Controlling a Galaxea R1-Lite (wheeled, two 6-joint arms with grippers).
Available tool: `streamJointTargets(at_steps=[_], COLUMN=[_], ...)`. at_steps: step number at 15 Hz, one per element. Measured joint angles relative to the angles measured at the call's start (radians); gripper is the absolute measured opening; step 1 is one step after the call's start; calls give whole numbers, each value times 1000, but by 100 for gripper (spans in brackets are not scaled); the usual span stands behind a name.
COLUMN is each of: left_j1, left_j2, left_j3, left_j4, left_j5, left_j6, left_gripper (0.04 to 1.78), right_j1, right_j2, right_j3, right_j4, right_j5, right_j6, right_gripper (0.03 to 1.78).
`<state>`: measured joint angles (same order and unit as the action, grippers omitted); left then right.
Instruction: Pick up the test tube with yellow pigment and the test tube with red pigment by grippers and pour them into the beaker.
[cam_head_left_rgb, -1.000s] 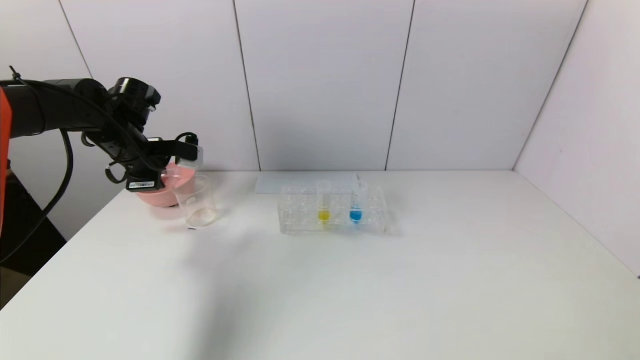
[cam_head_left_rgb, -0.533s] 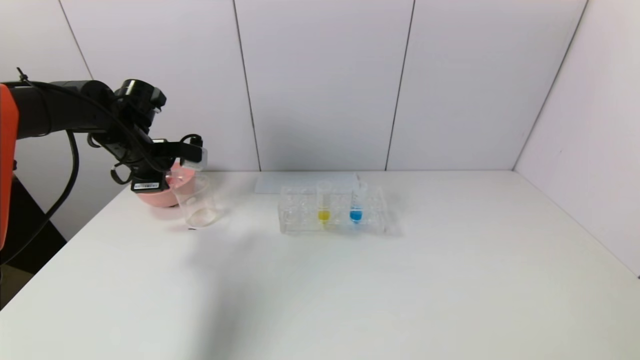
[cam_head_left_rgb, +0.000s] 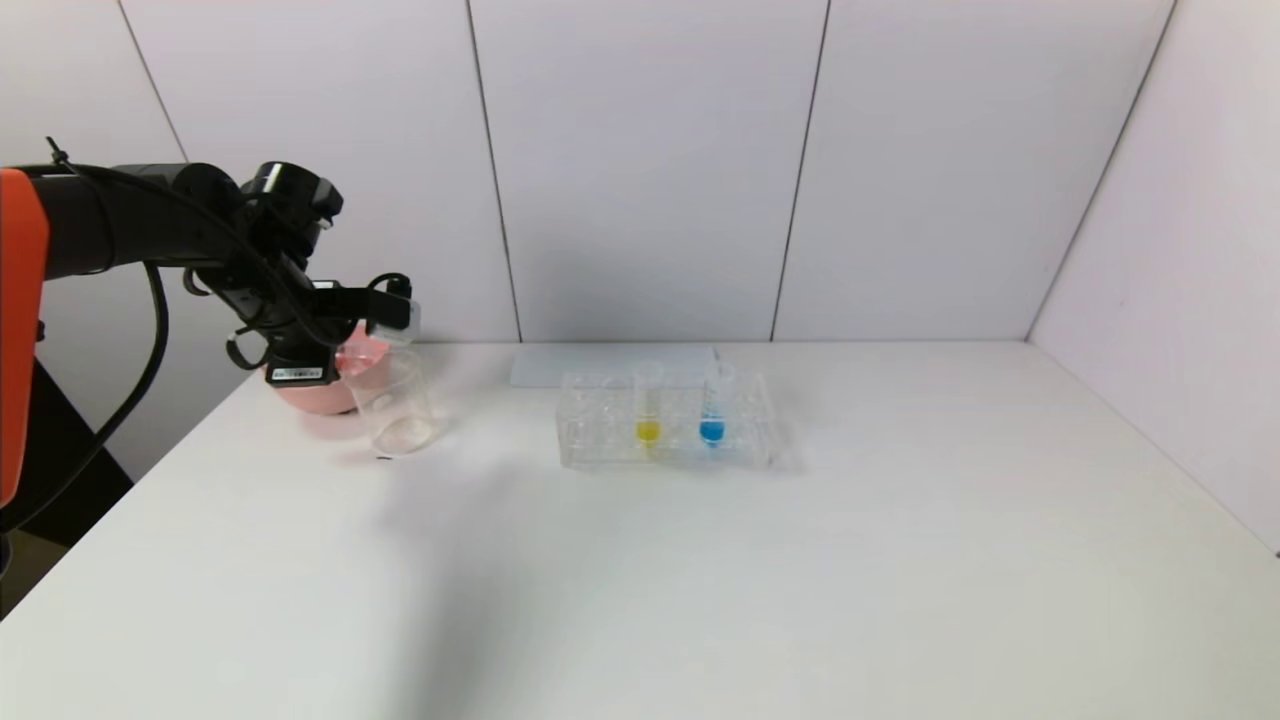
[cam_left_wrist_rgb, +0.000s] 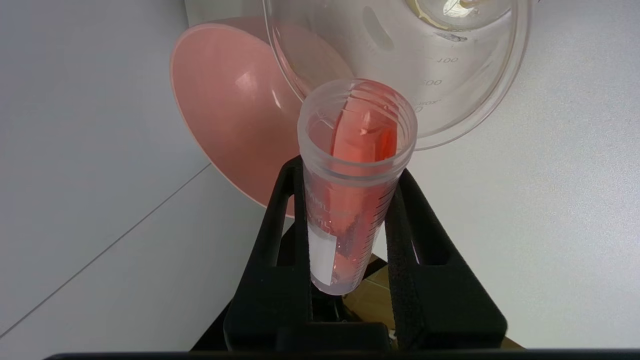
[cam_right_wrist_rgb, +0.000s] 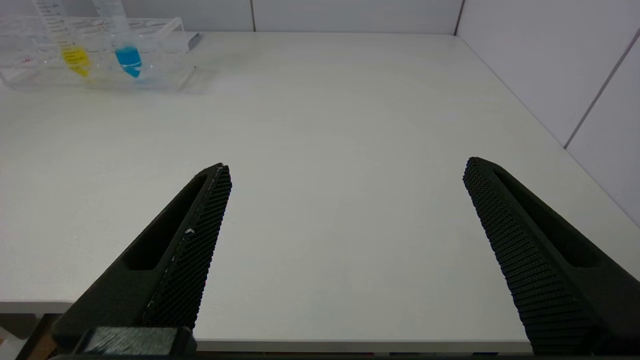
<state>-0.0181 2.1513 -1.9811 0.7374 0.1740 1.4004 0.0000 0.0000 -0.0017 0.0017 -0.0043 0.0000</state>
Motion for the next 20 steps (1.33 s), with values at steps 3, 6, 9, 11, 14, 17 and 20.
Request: streamJointTargets(at_steps=[3, 6, 9, 11, 14, 17, 20], left_j1=[-1, 0, 0, -1, -4, -7, -9], left_j2=[-1, -3, -7, -9, -12, -12, -12], left_j3=[0, 0, 0, -1, -2, -2, -2], left_j4=[12, 33, 46, 56, 56, 51, 49], left_j5=[-7, -10, -14, -14, -14, -14, -13], left_j6=[0, -6, -7, -5, -4, -6, -8], left_gripper=[44, 44, 44, 44, 44, 44, 44], right_j1=[0, 0, 0, 0, 0, 0, 0], right_j2=[0, 0, 0, 0, 0, 0, 0], right_j3=[0, 0, 0, 0, 0, 0, 0], right_j4=[0, 0, 0, 0, 0, 0, 0], right_j5=[0, 0, 0, 0, 0, 0, 0], right_j6=[0, 0, 0, 0, 0, 0, 0], right_gripper=[170, 170, 170, 170, 170, 170, 170])
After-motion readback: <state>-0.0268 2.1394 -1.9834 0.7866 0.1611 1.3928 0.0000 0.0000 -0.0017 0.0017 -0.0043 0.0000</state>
